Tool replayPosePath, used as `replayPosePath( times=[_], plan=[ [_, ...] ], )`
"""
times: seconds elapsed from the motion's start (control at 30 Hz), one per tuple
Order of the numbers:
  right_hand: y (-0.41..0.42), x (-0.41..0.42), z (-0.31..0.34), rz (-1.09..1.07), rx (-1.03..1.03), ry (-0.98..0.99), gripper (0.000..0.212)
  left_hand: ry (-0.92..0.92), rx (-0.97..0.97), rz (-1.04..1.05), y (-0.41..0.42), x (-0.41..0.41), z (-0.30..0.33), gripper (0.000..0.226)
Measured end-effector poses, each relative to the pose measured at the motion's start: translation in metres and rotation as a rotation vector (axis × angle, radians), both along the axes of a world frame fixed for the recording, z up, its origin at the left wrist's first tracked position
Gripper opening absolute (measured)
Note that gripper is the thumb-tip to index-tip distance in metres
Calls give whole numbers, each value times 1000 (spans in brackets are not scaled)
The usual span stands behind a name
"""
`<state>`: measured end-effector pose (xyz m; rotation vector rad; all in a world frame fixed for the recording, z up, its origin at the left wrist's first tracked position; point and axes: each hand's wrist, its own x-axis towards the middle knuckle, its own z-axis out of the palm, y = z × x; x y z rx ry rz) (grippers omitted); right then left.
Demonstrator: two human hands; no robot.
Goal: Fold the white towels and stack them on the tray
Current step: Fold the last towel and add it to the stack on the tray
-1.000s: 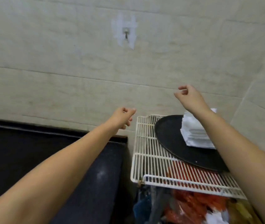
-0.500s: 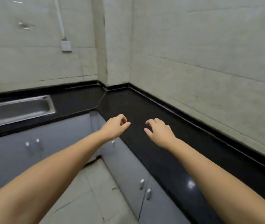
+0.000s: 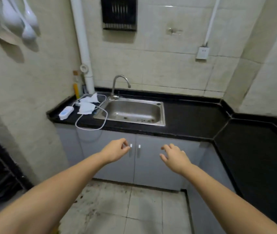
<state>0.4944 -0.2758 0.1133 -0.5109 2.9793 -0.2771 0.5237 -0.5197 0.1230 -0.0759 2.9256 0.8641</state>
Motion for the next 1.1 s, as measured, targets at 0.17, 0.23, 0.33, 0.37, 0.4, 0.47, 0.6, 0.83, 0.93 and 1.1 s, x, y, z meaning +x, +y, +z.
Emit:
replayPosePath(
  times=[0.17,0.23,0.33,0.37,0.4,0.47,0.6,0.83,0.93,1.1],
  plan=[
    [-87,-100,-3,190,14,-35,42,-24,17,214,-80,-52,-7,18],
    [-123,-129,-8,264,25,-40,42,-41,16,271,-110,-67,-15,11],
    [-179,-169,-17,355,23,-56,41,-56,25,351,-155,-96,-28,7],
    [-196,-181,-21,386,25,-65,40,-57,31,375,-169,-107,-32,6],
    [-213,-195,-26,415,31,-75,39,-60,34,391,-183,-120,-37,6],
    [-247,-223,-37,466,50,-98,35,-78,51,409,-211,-149,-47,4],
    [-320,-292,-57,530,49,-107,26,-58,86,443,-272,-222,-69,13],
    [-463,-403,-80,554,57,-182,29,-82,-82,381,-383,-337,-112,30],
    [-509,-430,-102,546,55,-159,32,-61,-207,301,-412,-369,-133,32],
    [-542,-443,-141,539,118,-167,40,-117,-294,207,-425,-386,-169,43]
  ],
)
